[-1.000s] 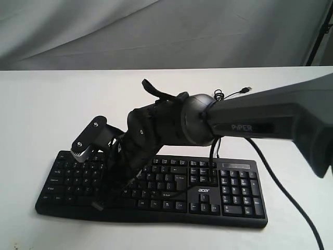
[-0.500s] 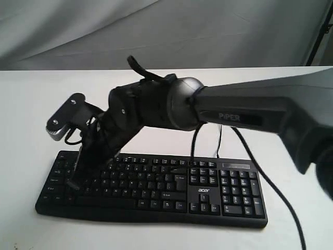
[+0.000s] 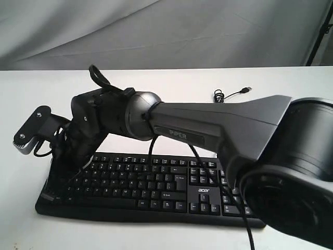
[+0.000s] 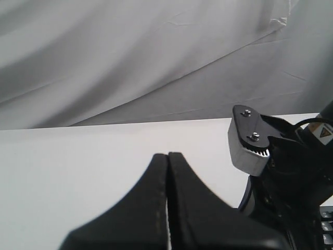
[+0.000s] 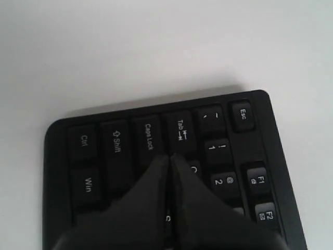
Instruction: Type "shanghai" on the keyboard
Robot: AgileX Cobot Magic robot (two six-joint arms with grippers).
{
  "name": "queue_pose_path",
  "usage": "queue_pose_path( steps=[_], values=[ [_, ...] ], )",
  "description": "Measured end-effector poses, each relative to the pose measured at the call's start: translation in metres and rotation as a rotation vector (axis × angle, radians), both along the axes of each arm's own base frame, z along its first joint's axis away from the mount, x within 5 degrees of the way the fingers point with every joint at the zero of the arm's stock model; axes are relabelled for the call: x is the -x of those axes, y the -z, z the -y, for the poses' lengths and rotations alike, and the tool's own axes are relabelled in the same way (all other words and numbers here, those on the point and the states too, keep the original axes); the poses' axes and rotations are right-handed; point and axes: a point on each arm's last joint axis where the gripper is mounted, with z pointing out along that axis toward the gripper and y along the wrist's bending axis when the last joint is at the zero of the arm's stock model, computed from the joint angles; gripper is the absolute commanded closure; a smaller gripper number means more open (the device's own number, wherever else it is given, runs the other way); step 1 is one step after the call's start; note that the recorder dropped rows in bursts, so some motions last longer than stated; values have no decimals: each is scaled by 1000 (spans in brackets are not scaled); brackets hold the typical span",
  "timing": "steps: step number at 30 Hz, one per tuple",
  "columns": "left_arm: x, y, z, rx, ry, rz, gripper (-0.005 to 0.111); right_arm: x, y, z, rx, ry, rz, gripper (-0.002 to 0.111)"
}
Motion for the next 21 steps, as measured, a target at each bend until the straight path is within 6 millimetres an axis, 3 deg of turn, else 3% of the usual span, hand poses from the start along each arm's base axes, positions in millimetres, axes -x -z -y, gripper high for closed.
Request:
queue_pose_path(
  steps=[6,21],
  values=[
    [0,0,0,0,0,0,107,1,12,0,22,-4,-23,108],
    [0,0,0,0,0,0,107,1,12,0,21,-17,-18,108]
  ],
)
